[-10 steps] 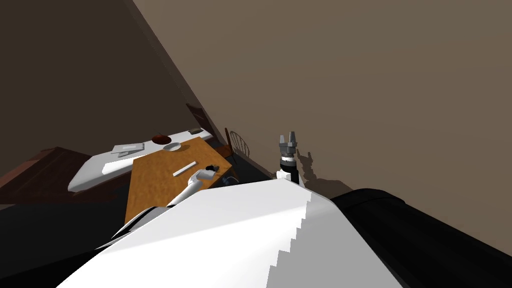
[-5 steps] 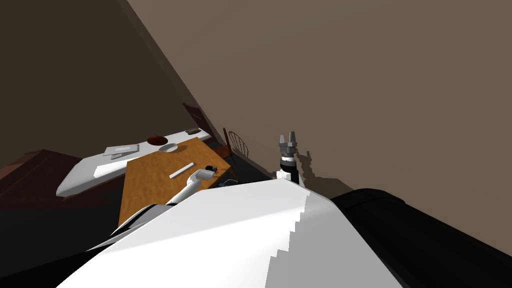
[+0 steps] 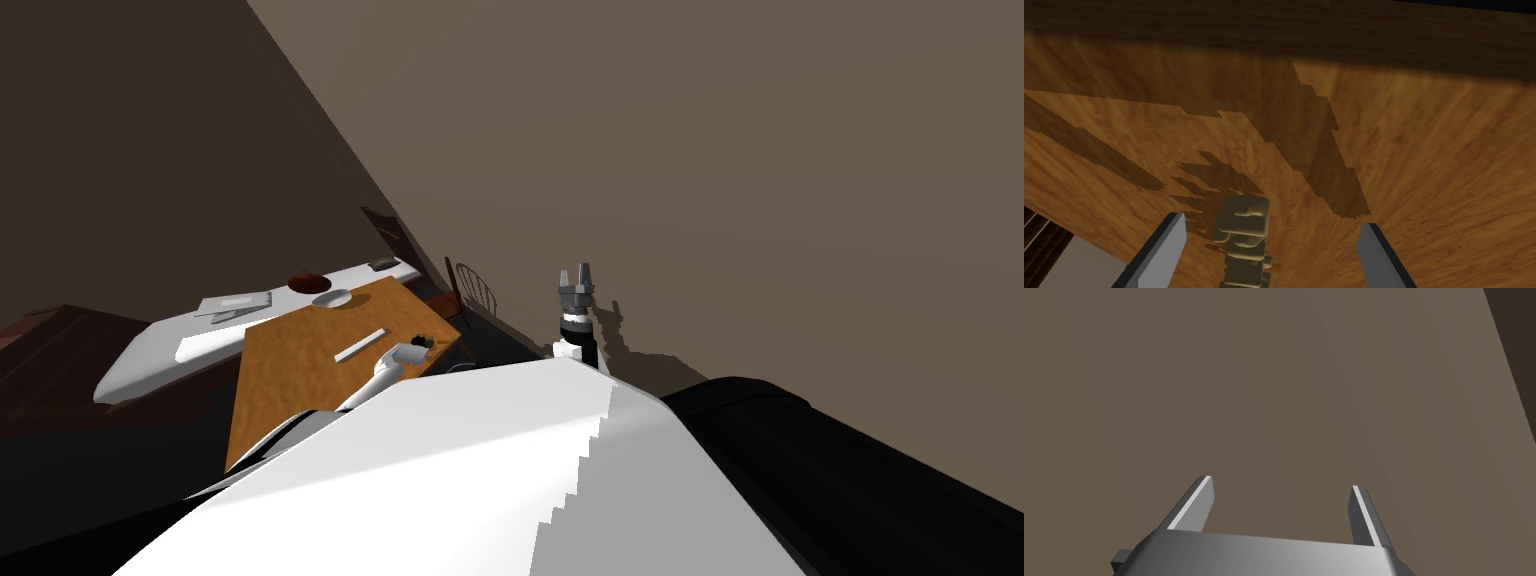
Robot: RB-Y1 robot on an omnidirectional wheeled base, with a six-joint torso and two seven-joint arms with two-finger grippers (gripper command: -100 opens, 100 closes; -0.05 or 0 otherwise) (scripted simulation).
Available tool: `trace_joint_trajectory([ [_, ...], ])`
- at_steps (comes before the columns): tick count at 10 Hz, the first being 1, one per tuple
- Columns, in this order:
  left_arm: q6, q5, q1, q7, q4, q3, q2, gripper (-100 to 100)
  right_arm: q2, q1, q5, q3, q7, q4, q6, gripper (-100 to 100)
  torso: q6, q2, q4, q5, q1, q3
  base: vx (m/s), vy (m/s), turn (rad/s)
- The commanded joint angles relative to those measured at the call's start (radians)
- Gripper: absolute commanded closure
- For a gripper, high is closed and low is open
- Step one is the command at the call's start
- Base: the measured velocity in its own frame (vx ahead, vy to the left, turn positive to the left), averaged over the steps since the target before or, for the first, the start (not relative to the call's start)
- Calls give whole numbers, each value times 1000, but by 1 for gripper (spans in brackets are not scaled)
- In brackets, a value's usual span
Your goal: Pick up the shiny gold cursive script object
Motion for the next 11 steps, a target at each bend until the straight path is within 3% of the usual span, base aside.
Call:
trace_joint_trajectory([
  [1,0,0,0,0,0,0,0,100,0,0,0,0,0,0,0,0,0,0,0,0,0,0,0,0,0],
  [5,-1,0,-1,-1,-2,0,-1,100,0,0,0,0,0,0,0,0,-1,0,-1,1,2,0,0,-2,-5],
  [6,-1,0,-1,0,-2,0,0,0,0,0,0,0,0,0,0,0,-1,0,-1,1,2,0,-7,-13,-13],
  [7,34,16,-6,-11,-34,-4,11,100,0,0,0,0,0,0,0,0,-1,1,-1,1,1,0,-15,1,58],
  [9,69,33,-12,-22,-69,-7,23,100,0,0,0,0,0,0,0,0,-2,2,-1,0,2,1,-39,-10,53],
  [10,53,27,-9,-18,-57,-6,20,100,0,0,0,0,0,0,0,0,-2,3,0,0,1,1,-23,-8,5],
  [11,58,28,-9,-19,-59,-6,20,0,0,0,0,0,0,0,0,0,-1,2,-1,0,1,1,0,0,0],
])
